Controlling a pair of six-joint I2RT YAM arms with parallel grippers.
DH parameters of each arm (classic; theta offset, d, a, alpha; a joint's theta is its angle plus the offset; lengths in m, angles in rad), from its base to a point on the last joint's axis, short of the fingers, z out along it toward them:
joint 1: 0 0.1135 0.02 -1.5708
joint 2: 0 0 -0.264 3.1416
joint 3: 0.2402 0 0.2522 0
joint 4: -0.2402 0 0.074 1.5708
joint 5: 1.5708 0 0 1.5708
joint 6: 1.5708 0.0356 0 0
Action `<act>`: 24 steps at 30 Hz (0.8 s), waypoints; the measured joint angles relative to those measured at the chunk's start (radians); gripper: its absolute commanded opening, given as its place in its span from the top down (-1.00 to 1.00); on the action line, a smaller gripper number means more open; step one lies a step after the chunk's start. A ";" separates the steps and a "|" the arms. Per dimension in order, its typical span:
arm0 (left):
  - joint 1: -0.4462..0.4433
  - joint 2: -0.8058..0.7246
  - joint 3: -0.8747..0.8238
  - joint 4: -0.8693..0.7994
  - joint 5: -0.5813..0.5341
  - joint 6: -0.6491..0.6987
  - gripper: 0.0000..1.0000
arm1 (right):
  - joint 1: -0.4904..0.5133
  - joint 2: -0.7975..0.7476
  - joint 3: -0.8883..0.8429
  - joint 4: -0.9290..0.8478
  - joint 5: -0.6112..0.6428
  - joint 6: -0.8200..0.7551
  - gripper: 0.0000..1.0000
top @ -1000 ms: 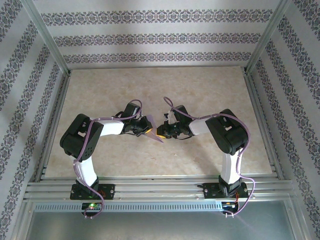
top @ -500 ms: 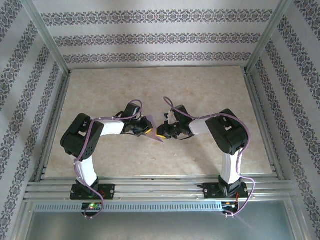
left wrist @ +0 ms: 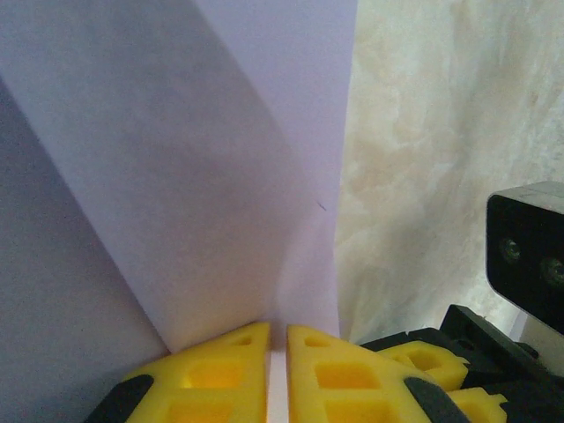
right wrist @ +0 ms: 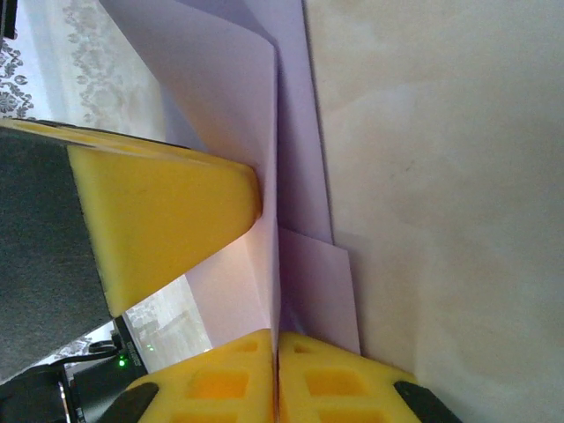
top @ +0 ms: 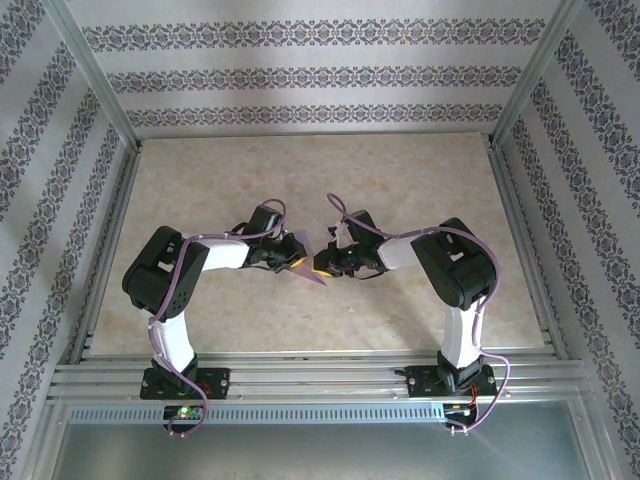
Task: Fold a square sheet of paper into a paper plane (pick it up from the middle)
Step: Fourth fold the wing at the center of the table.
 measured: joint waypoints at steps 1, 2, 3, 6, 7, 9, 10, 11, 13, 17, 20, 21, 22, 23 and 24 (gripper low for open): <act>0.000 0.000 0.000 0.000 0.000 0.003 0.72 | 0.000 0.000 0.000 0.000 0.000 -0.001 0.85; 0.000 0.000 0.000 0.000 0.001 0.006 0.71 | 0.003 0.000 0.000 0.000 0.002 -0.003 0.87; 0.001 0.000 0.000 0.000 0.002 0.007 0.68 | 0.004 0.000 0.001 -0.001 0.004 -0.004 0.89; 0.010 -0.008 0.000 0.000 0.004 0.010 0.66 | 0.004 0.000 0.002 -0.004 0.005 -0.008 0.90; 0.015 -0.015 0.000 0.000 0.004 0.010 0.65 | 0.004 0.000 0.002 -0.004 0.005 -0.011 0.90; 0.030 -0.039 -0.006 0.004 0.004 0.010 0.65 | 0.004 0.000 0.002 -0.005 0.006 -0.015 0.90; 0.038 -0.051 -0.011 0.008 0.003 0.010 0.66 | 0.004 -0.001 0.002 -0.004 0.006 -0.017 0.90; 0.045 -0.062 -0.016 0.011 0.004 0.010 0.65 | 0.005 -0.001 0.001 -0.003 0.007 -0.018 0.91; 0.053 -0.075 -0.025 0.025 0.004 0.010 0.65 | 0.006 -0.002 -0.002 0.002 0.010 -0.019 0.93; 0.054 -0.079 -0.054 0.053 0.012 0.005 0.68 | 0.006 -0.007 -0.021 0.036 0.017 -0.018 0.95; 0.054 -0.079 -0.071 0.053 0.023 0.002 0.69 | 0.008 -0.012 -0.038 0.067 0.024 -0.017 0.97; 0.054 -0.079 -0.072 0.053 0.025 0.002 0.69 | 0.011 -0.015 -0.045 0.078 0.031 -0.017 0.98; 0.054 -0.078 -0.073 0.056 0.026 0.002 0.69 | 0.012 -0.019 -0.051 0.087 0.039 -0.016 0.99; 0.054 -0.078 -0.073 0.060 0.027 0.001 0.69 | 0.013 -0.021 -0.057 0.097 0.045 -0.014 1.00; 0.054 -0.077 -0.073 0.067 0.027 0.001 0.70 | 0.013 -0.024 -0.064 0.109 0.050 -0.014 1.00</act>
